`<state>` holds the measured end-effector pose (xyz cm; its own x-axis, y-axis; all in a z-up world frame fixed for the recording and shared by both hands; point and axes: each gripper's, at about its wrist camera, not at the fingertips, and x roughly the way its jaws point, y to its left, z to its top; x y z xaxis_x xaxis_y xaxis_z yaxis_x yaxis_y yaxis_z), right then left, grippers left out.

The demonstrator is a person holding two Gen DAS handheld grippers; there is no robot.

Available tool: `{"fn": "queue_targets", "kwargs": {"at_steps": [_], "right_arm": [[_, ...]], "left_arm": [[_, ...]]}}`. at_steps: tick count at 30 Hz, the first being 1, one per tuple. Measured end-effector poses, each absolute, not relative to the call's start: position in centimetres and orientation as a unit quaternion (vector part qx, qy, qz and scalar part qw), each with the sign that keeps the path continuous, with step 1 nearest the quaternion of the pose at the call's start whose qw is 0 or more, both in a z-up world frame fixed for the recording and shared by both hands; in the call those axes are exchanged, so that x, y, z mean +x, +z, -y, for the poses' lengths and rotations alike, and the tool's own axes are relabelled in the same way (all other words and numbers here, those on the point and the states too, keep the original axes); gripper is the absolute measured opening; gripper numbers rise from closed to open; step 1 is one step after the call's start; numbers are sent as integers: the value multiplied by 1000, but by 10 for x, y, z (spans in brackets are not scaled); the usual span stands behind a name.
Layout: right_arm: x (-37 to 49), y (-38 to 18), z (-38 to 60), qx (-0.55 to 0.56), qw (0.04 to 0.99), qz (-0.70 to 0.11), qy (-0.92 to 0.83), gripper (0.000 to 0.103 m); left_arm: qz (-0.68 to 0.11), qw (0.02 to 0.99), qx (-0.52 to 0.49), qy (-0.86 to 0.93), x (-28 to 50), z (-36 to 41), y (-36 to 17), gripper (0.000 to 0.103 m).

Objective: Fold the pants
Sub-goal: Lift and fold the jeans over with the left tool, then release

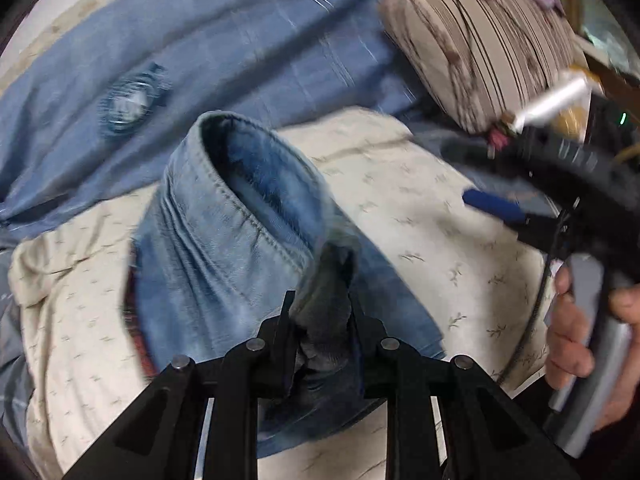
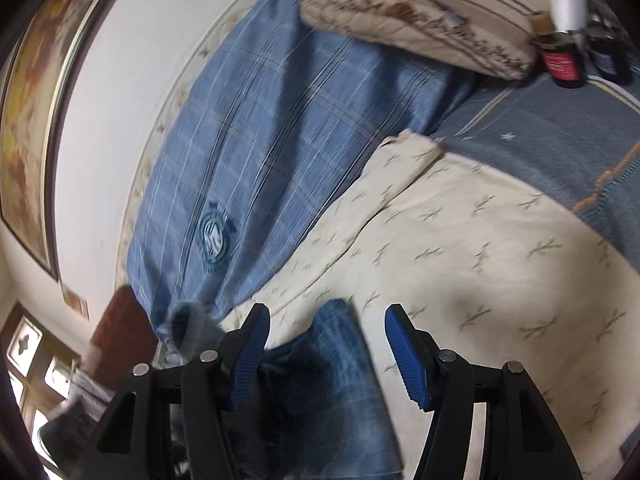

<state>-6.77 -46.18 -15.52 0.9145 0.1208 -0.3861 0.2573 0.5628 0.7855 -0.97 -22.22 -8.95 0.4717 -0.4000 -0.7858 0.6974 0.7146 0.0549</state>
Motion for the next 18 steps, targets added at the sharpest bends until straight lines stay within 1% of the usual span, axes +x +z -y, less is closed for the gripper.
{"fn": "queue_targets", "kwargs": {"at_steps": [3, 5, 6, 7, 9, 12, 15, 18], "right_arm": [[-73, -158, 475, 478, 855, -196, -49, 64], [-76, -160, 482, 485, 851, -192, -55, 64], [-78, -160, 485, 487, 850, -191, -57, 64], [-79, -161, 488, 488, 850, -190, -58, 64], [-80, -159, 488, 484, 853, -189, -61, 64], [-77, -151, 477, 457, 867, -191, -56, 64], [-68, -136, 451, 408, 892, -190, -25, 64], [-52, -113, 413, 358, 916, -176, 49, 64]], "left_arm": [[-422, 808, 180, -370, -11, 240, -107, 33], [-434, 789, 170, -400, -17, 241, -108, 34], [-429, 790, 173, -403, -22, 239, -105, 36], [-414, 793, 176, -411, -28, 232, -98, 38], [-384, 800, 172, -427, -39, 214, -82, 48], [-338, 832, 167, -407, -43, 171, -59, 60], [-330, 862, 153, -354, -25, 127, -52, 61], [-354, 881, 134, -283, 4, 93, -57, 61]]}}
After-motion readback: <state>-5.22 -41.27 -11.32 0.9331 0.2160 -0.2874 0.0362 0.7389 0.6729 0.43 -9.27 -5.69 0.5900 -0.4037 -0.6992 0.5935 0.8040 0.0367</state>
